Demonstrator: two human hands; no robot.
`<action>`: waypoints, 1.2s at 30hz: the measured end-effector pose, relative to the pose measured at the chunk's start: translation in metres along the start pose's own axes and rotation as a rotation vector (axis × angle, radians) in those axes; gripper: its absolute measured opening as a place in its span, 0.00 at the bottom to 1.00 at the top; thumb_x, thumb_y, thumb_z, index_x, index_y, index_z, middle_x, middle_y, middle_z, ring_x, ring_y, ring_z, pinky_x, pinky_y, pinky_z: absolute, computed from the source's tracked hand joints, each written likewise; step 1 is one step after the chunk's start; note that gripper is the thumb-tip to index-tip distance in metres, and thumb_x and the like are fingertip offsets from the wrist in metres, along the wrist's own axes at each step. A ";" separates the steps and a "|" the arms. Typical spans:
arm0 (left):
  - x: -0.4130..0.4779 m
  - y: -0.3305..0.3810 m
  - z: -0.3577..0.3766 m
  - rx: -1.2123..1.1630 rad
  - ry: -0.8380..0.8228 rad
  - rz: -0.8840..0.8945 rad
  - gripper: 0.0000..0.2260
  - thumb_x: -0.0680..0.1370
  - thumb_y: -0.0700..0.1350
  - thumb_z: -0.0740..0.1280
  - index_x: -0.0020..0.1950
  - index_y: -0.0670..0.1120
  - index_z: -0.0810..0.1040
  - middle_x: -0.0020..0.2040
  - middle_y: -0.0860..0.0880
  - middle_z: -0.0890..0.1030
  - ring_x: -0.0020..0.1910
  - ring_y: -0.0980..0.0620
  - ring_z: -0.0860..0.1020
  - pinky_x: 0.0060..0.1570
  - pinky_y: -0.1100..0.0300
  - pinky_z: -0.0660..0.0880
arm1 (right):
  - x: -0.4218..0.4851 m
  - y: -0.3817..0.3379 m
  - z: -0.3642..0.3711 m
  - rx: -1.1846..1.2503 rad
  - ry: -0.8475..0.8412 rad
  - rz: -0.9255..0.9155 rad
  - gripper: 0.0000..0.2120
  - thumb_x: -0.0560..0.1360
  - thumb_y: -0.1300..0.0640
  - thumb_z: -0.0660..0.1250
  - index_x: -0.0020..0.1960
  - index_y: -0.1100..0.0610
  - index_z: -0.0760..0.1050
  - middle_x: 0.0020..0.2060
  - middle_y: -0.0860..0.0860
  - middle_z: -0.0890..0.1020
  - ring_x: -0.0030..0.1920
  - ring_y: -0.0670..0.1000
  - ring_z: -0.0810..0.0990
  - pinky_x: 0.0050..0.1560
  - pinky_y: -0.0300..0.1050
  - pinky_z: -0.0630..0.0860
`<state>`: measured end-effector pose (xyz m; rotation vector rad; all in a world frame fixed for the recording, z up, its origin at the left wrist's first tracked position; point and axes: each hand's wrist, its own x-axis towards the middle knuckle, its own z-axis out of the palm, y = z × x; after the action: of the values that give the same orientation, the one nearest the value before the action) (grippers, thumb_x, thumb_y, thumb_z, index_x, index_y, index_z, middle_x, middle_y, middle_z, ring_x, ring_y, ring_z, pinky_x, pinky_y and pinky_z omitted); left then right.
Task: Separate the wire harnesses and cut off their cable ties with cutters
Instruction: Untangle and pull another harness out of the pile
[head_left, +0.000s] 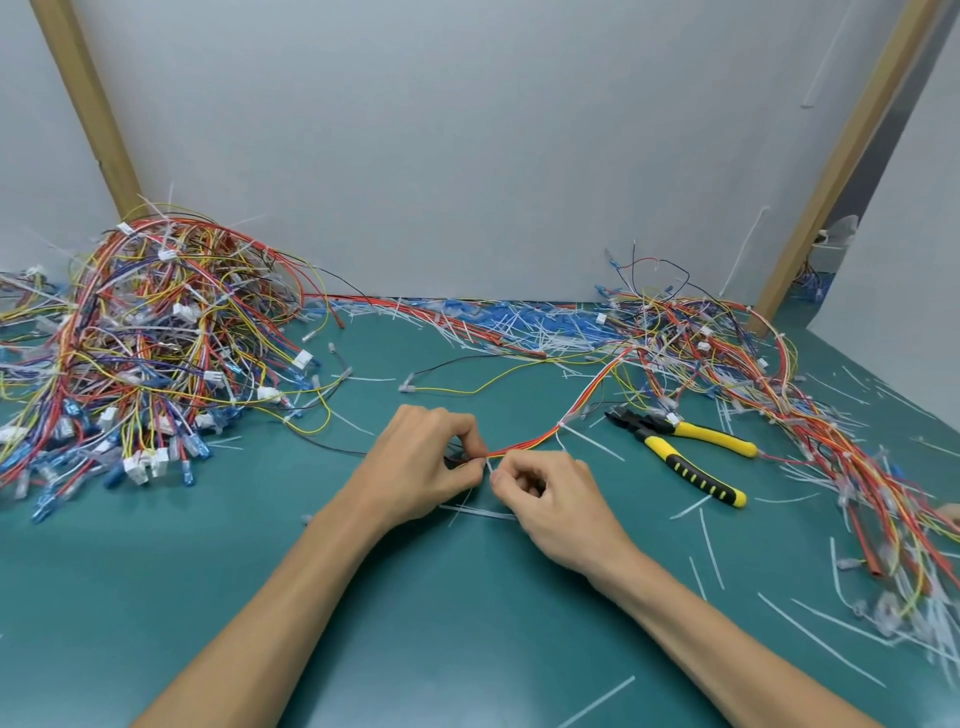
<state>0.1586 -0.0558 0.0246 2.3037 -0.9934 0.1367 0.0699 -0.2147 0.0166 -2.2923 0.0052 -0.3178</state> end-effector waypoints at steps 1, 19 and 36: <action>0.000 0.000 0.000 -0.003 0.003 0.004 0.09 0.72 0.45 0.70 0.36 0.57 0.73 0.43 0.57 0.85 0.44 0.49 0.82 0.55 0.51 0.75 | 0.000 0.000 0.000 0.011 0.009 -0.005 0.15 0.76 0.58 0.67 0.31 0.52 0.70 0.25 0.45 0.68 0.29 0.45 0.63 0.33 0.36 0.62; 0.001 -0.005 -0.047 -0.558 0.325 -0.183 0.08 0.67 0.33 0.61 0.38 0.43 0.78 0.31 0.44 0.83 0.32 0.56 0.81 0.35 0.68 0.73 | 0.017 0.011 -0.047 0.098 0.564 -0.029 0.22 0.81 0.51 0.62 0.29 0.56 0.72 0.22 0.44 0.69 0.25 0.43 0.65 0.31 0.38 0.62; -0.013 0.033 -0.030 -1.129 -0.923 0.110 0.15 0.63 0.27 0.57 0.34 0.42 0.78 0.29 0.47 0.76 0.31 0.50 0.82 0.54 0.50 0.75 | 0.030 0.027 -0.049 0.937 0.021 0.472 0.11 0.78 0.48 0.68 0.54 0.55 0.81 0.44 0.49 0.85 0.26 0.46 0.75 0.24 0.36 0.63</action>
<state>0.1309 -0.0473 0.0610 1.1818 -1.1533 -1.2170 0.0907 -0.2713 0.0356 -1.3035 0.3325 -0.0605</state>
